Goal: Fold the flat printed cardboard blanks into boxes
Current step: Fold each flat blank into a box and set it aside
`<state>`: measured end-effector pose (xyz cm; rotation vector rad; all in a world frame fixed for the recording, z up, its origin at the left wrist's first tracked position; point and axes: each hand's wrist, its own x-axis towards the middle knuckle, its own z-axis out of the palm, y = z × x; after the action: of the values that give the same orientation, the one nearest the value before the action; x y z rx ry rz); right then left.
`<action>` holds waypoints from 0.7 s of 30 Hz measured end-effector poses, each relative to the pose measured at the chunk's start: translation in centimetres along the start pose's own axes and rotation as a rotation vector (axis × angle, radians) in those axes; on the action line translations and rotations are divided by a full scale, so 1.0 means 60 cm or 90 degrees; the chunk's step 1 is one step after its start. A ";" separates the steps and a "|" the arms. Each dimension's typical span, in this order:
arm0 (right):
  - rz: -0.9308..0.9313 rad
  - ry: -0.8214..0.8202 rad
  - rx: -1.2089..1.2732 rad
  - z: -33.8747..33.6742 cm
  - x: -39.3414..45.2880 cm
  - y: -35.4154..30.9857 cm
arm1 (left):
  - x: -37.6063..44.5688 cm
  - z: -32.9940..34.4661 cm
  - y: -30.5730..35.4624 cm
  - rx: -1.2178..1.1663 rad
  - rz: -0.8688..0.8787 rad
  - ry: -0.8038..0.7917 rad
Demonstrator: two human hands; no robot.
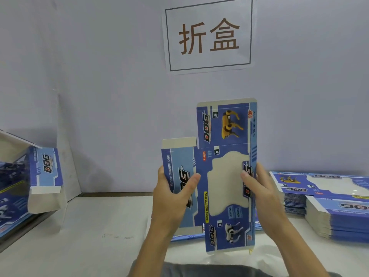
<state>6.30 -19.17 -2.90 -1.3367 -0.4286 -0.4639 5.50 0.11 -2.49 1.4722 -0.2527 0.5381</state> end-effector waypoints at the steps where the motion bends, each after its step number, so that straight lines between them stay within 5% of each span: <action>1: -0.002 -0.007 0.001 0.000 -0.001 0.000 | 0.000 0.000 0.001 0.002 0.003 0.002; 9: 0.012 -0.118 -0.010 0.009 -0.007 0.002 | -0.006 0.004 0.011 0.051 -0.011 -0.098; 21: -0.002 0.019 -0.003 -0.001 -0.001 -0.010 | -0.001 -0.003 0.017 -0.004 -0.047 0.000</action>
<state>5.91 -19.30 -2.47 -1.3318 -0.4060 -0.4866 4.91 0.29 -1.65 1.4695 -0.2000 0.4774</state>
